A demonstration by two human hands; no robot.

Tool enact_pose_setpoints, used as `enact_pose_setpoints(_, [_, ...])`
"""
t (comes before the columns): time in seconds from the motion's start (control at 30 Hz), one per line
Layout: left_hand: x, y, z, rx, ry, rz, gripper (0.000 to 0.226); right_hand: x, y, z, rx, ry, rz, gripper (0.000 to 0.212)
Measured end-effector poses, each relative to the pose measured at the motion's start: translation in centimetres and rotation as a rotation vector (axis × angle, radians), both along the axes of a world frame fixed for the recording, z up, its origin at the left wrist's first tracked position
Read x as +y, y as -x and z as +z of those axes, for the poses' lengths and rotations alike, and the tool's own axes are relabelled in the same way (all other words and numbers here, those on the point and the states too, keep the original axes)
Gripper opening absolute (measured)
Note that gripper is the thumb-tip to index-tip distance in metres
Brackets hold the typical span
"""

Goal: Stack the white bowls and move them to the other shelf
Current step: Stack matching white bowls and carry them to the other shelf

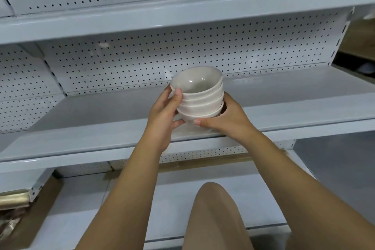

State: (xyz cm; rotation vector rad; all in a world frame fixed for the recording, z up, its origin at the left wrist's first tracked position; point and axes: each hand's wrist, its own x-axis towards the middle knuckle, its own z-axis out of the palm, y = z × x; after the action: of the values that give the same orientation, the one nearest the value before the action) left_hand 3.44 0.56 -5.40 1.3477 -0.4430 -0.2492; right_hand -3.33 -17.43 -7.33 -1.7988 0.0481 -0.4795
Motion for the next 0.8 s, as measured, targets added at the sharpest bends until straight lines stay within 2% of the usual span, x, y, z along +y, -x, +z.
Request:
enact_pose_setpoints(0.37, [-8.5,10.8,0.0,-0.048,0.023,-0.222,0.077,-5.9,15.2,-0.2,-0.023,-0.052,-0.263,0.097])
enact_pose_setpoints(0.53, [-15.2,13.9,-0.6,-0.022,-0.002,-0.352,0.097,-10.3,21.1,-0.8,-0.026,-0.061,-0.452,0.101])
enact_pose_setpoints(0.67, [-21.8,16.3,-1.1,-0.02,-0.021,-0.491,0.086,-14.8,25.2,-1.3,-0.033,-0.071,-0.587,0.1])
enact_pose_setpoints(0.8, [-29.5,18.1,-1.5,-0.002,-0.052,-0.656,0.084,-20.0,28.6,-2.2,-0.006,-0.097,-0.736,0.109])
